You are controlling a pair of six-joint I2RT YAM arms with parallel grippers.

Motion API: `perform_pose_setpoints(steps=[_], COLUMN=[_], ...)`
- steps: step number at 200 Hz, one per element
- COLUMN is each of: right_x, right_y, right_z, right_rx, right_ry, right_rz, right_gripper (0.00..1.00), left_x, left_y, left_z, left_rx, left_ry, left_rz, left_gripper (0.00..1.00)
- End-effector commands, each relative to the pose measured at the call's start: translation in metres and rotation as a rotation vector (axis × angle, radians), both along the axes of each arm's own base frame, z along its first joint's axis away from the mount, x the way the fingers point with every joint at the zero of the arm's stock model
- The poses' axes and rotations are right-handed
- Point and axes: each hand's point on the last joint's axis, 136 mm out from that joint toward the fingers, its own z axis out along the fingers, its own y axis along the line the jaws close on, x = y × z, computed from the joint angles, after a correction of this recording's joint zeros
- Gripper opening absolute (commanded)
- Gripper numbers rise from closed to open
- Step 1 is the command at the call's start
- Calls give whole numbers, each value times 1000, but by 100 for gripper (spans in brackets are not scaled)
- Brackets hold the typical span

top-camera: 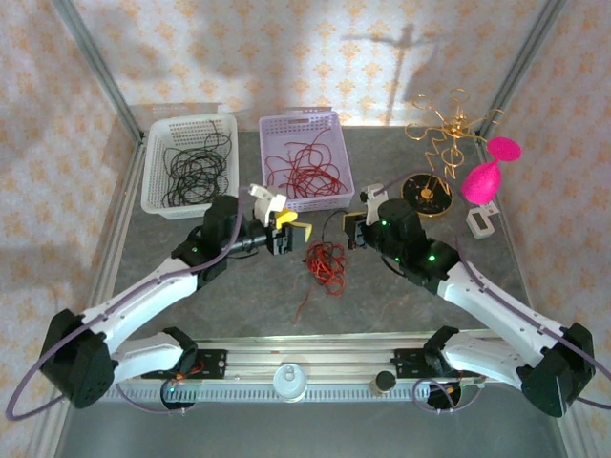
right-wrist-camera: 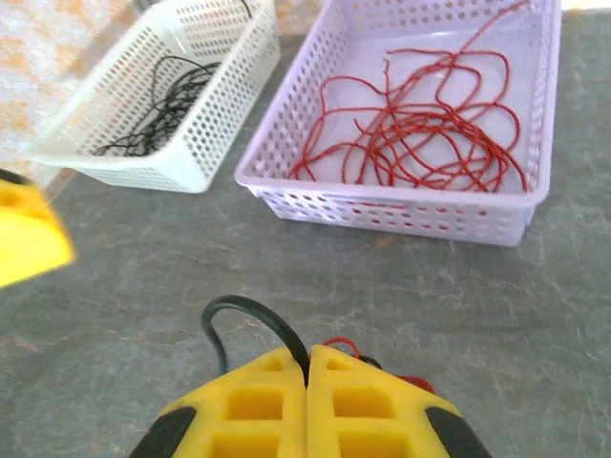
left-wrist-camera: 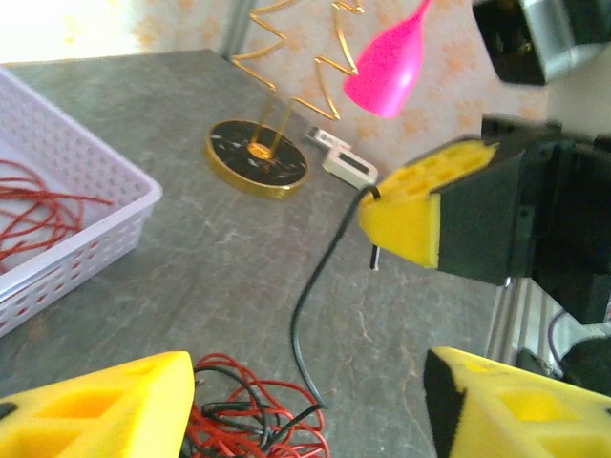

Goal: Untangle the cables

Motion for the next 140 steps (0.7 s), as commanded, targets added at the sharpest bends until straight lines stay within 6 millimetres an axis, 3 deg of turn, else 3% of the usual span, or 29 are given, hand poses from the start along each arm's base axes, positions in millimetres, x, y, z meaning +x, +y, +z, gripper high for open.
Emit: perform_pose_setpoints(steps=[1, 31, 73, 97, 123, 140], right_x=[-9, -11, -16, -19, -14, -7], right_y=[7, 11, 13, 16, 13, 6], right_z=[20, 37, 48, 50, 55, 63], right_rx=[-12, -8, 1, 2, -19, -39], right_ry=[-29, -54, -71, -75, -101, -155], right_rz=[79, 108, 145, 173, 150, 96], right_gripper=[0, 0, 0, 0, 0, 2], left_x=[-4, 2, 6, 12, 22, 33], left_y=[-24, -46, -57, -60, -55, -43], left_z=[-1, 10, 16, 12, 19, 25], left_rx=[63, 4, -32, -28, -48, -56], left_ry=[-59, -109, -189, -200, -230, -244], left_rz=[-132, -212, -243, -229, -135, -20], left_gripper=[69, 67, 59, 39, 0, 0])
